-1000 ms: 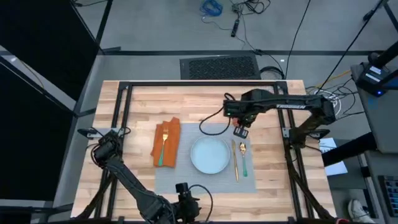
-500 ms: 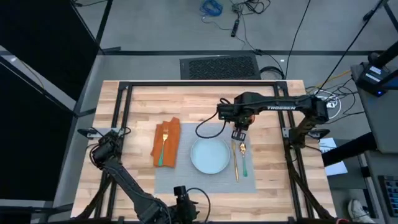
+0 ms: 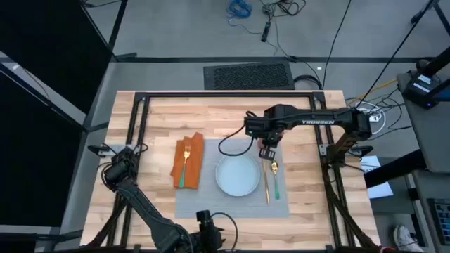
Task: Set table place
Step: Put the orange cup on the gray table mat to the top right of the blue plate
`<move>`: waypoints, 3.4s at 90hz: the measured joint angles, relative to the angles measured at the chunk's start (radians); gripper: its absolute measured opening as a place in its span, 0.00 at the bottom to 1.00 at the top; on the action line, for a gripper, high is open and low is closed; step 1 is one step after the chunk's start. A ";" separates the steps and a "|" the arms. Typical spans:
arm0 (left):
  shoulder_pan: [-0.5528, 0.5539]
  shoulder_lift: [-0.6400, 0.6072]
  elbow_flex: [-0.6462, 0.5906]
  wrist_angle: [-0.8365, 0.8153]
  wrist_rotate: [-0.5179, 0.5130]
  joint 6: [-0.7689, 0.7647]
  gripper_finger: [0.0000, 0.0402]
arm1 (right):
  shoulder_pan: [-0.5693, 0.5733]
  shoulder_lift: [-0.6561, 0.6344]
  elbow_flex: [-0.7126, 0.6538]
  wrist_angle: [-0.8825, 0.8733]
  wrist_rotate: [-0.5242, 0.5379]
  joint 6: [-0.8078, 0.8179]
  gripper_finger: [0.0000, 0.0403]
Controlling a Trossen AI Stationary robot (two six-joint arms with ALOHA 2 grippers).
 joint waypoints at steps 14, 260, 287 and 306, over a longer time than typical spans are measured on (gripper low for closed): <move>0.000 0.000 0.000 0.000 0.000 0.005 0.33 | -0.005 0.000 0.000 0.022 -0.004 -0.020 0.00; -0.017 0.000 0.000 0.008 -0.003 -0.003 0.33 | 0.015 0.017 0.025 0.159 -0.082 -0.002 0.04; -0.025 0.000 0.000 0.008 -0.007 -0.003 0.33 | 0.016 0.093 0.019 0.139 -0.102 -0.022 0.04; -0.026 0.000 0.000 0.008 -0.007 -0.003 0.33 | 0.016 0.116 0.019 0.127 -0.076 -0.045 0.01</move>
